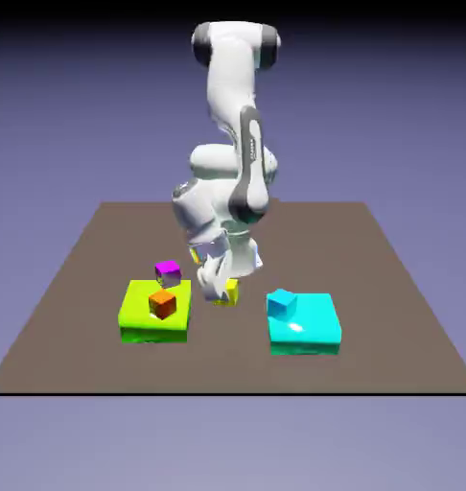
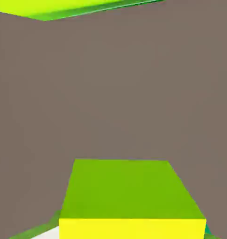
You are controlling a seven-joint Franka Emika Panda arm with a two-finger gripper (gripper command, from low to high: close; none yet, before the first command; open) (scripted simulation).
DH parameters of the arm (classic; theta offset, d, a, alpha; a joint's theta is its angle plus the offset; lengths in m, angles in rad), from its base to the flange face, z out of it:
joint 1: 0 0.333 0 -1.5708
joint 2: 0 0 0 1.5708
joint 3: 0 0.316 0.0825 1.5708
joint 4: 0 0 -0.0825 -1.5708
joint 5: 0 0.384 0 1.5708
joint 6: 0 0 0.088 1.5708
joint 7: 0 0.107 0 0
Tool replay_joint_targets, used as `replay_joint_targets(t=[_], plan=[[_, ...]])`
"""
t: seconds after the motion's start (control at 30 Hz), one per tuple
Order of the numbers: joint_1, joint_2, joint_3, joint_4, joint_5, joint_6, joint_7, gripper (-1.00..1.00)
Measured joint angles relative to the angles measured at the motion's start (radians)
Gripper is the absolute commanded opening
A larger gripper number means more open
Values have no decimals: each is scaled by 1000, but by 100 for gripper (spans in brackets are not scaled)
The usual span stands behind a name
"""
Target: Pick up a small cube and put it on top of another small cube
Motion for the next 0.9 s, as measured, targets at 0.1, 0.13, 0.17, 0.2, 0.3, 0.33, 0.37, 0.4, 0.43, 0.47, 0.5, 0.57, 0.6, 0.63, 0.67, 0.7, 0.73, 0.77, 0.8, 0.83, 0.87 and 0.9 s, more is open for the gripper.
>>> replay_joint_targets(t=[0.1,0.13,0.17,0.2,0.3,0.33,0.37,0.4,0.43,0.47,0.5,0.57,0.6,0.63,0.67,0.7,0.73,0.77,0.8,0.83,0.87,0.9], plan=[[-65,-109,-98,-23,-117,-77,68,-100],[-86,-145,-130,-31,-156,-103,90,-100],[-108,-181,-163,-38,-195,-129,113,-100],[-130,-217,-195,-46,-234,-155,135,-100],[-194,-326,-293,-69,-351,-232,203,-100],[-216,-362,-325,-77,-390,-258,226,-100],[-238,-399,-358,-85,-429,-283,248,-100],[-258,-434,-389,-92,-467,-308,270,-100],[-258,-434,-390,-92,-467,-308,270,-100],[-240,-400,-394,-102,-445,-265,255,-100],[-222,-367,-399,-112,-424,-222,240,-100],[-185,-300,-409,-131,-381,-135,210,-100],[-166,-267,-414,-141,-359,-91,195,-100],[-147,-234,-419,-151,-338,-48,181,-100],[-138,-216,-421,-156,-327,-25,173,100],[-138,-216,-421,-156,-327,-26,173,100],[-138,-216,-421,-156,-327,-26,173,100],[-156,-250,-416,-146,-349,-69,188,100],[-175,-283,-412,-136,-370,-113,203,100],[-193,-316,-407,-127,-392,-156,218,100],[-212,-350,-402,-117,-413,-200,233,100],[-230,-383,-397,-107,-435,-243,248,100]])
